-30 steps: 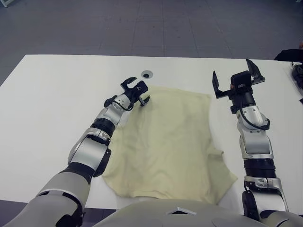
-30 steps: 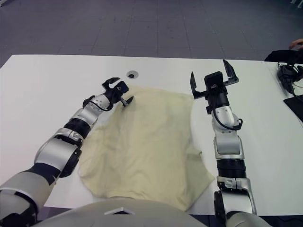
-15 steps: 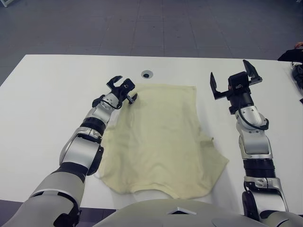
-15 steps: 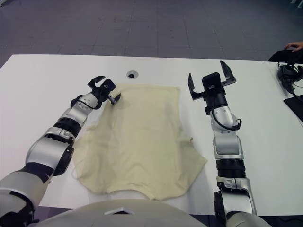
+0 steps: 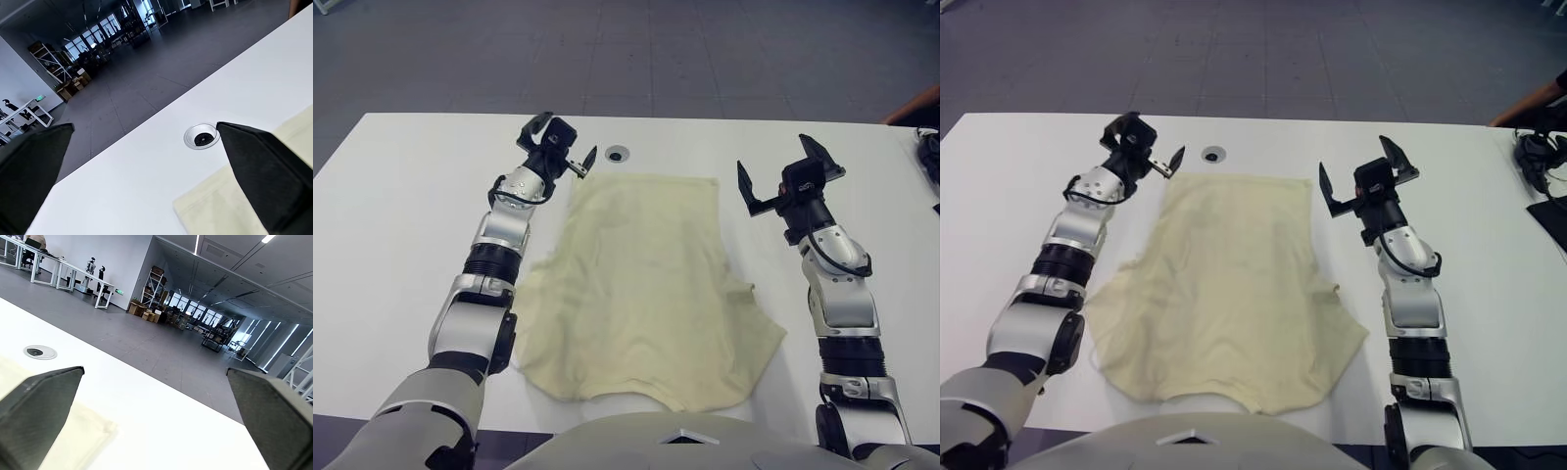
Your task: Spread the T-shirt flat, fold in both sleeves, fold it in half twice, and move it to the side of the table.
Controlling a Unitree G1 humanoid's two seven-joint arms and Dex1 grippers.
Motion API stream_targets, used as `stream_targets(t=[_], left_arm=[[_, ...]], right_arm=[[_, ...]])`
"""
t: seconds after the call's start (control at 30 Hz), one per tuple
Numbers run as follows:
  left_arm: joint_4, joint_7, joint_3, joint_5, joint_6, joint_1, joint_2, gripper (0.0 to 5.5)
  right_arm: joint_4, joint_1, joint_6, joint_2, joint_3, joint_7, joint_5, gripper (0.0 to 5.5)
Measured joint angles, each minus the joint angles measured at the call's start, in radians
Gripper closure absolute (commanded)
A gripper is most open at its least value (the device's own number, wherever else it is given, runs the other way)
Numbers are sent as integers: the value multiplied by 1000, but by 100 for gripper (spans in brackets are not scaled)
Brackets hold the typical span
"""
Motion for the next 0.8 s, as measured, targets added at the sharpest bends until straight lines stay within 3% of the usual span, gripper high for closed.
stream_targets(t=[0.27, 0.4, 0.6, 0.8], left_arm=[[-455, -244, 87, -136, 52, 202, 184, 10], [-521, -463, 111, -139, -46, 451, 414, 10], [-543, -477, 222, -2, -133, 696, 620, 10], [-657, -526, 293, 46, -233, 999, 693, 10]], right_arm=[[-75, 52, 25, 4, 4, 1, 10, 13], [-145, 100, 36, 13, 8, 1, 13, 13], [-199, 127, 58, 14, 9, 0, 9, 13], [-238, 170, 62, 10, 8, -1, -21, 13]])
